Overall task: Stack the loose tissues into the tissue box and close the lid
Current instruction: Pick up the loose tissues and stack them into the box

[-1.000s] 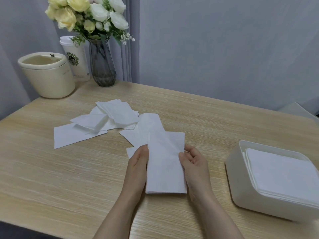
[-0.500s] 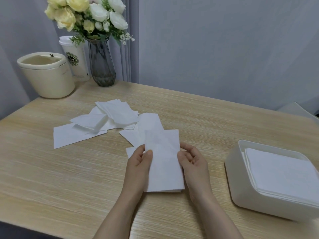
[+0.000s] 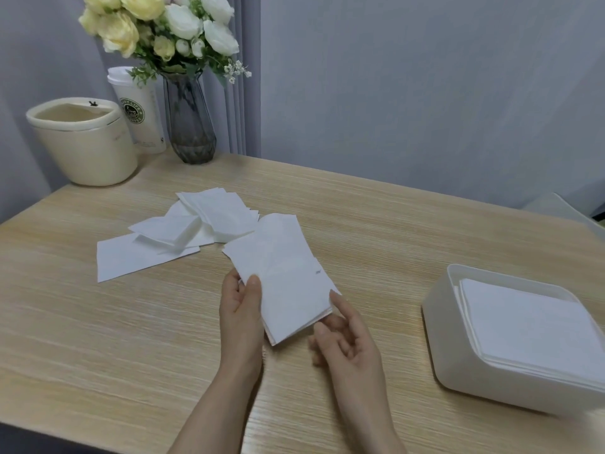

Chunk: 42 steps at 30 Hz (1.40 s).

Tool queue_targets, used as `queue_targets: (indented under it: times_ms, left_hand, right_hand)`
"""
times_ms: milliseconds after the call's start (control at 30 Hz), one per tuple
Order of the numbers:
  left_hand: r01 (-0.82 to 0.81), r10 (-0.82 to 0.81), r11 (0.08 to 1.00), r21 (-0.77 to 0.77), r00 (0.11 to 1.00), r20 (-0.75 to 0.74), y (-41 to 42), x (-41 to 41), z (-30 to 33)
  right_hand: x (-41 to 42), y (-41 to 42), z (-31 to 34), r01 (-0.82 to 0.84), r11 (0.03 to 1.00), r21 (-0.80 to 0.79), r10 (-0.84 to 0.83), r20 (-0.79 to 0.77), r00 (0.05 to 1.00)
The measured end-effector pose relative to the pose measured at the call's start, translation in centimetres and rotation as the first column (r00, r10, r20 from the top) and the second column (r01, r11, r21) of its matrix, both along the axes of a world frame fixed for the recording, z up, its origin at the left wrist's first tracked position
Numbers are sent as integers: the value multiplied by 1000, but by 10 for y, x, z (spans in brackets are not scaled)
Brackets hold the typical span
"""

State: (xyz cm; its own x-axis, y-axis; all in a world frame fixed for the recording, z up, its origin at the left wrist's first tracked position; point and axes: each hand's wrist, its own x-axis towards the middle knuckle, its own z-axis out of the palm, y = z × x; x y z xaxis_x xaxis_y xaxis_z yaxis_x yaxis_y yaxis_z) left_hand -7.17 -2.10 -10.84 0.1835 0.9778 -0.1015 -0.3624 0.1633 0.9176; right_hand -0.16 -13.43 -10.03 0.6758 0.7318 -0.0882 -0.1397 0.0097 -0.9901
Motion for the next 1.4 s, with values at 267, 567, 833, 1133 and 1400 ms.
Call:
queue_targets:
  times_ms: [267,567,833,1133,1400]
  left_hand:
    - [132,-134,987,87,991,21,-17,7,8]
    - [141,-137,982,124,990,-38,-2,-7,20]
    - [208,-196,973,99,973,-121,-12,-5,27]
    - [190,-177,972,140,979,-102,-43,18,47]
    - [429,-343,865,259,884,-317,-67,58,63]
  right_hand:
    - [-16,9,-3,-68,997,-24,70,125,990]
    - [29,-10,13,-79,988,-130,105,209,972]
    - [46,-18,29,-116,990,-82,130,193,973]
    - [48,-48,56,107,993,41,-115,271,956]
    - [106,-106,83,339,940,26,-313,458,832]
